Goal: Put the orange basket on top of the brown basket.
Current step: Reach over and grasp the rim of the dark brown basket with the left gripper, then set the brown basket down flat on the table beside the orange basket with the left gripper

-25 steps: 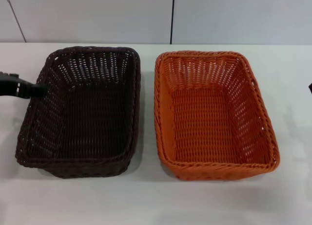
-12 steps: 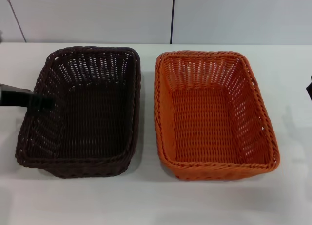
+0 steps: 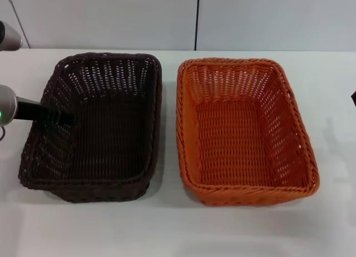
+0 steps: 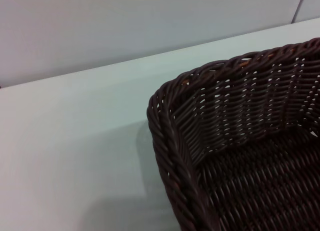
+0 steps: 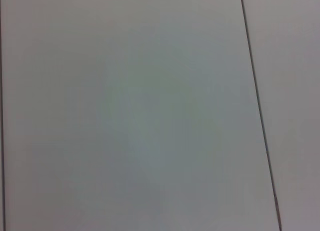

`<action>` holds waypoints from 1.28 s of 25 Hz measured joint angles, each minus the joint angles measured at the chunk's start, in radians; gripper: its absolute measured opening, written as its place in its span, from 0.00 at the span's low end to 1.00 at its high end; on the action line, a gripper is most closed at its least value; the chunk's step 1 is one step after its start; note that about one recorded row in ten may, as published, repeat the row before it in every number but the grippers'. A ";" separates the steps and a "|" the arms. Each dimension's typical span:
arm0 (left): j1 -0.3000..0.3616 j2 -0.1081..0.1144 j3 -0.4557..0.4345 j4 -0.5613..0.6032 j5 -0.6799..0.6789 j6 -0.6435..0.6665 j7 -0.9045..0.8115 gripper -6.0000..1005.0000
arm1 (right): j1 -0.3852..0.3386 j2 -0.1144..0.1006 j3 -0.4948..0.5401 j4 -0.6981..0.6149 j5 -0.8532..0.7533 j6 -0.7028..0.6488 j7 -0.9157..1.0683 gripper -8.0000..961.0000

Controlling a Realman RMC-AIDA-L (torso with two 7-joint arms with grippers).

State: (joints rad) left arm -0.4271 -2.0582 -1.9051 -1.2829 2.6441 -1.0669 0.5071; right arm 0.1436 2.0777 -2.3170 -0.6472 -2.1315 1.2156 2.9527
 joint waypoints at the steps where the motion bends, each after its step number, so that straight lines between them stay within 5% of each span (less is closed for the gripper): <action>1: 0.000 0.000 0.000 0.000 0.000 0.000 0.000 0.78 | 0.001 0.000 0.001 0.000 0.000 0.000 -0.001 0.84; 7: -0.007 0.000 0.002 -0.008 0.014 -0.016 -0.007 0.78 | 0.002 -0.003 0.012 0.001 -0.001 0.003 -0.004 0.84; 14: -0.008 0.000 0.002 -0.029 0.017 -0.027 -0.005 0.39 | 0.014 -0.005 0.022 0.017 -0.001 0.006 -0.003 0.84; 19: -0.011 0.005 0.000 -0.041 0.018 -0.041 0.019 0.27 | 0.018 -0.006 0.028 0.022 -0.001 0.006 -0.003 0.84; 25: -0.013 0.009 -0.009 -0.074 0.024 -0.091 0.155 0.27 | 0.021 -0.005 0.031 0.023 -0.001 0.007 -0.001 0.84; 32: -0.031 0.013 -0.169 -0.159 0.024 -0.251 0.469 0.27 | 0.018 -0.004 0.031 0.012 -0.001 0.007 0.000 0.84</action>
State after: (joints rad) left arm -0.4584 -2.0453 -2.0738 -1.4421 2.6683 -1.3178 0.9765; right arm 0.1611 2.0734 -2.2865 -0.6350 -2.1323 1.2227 2.9526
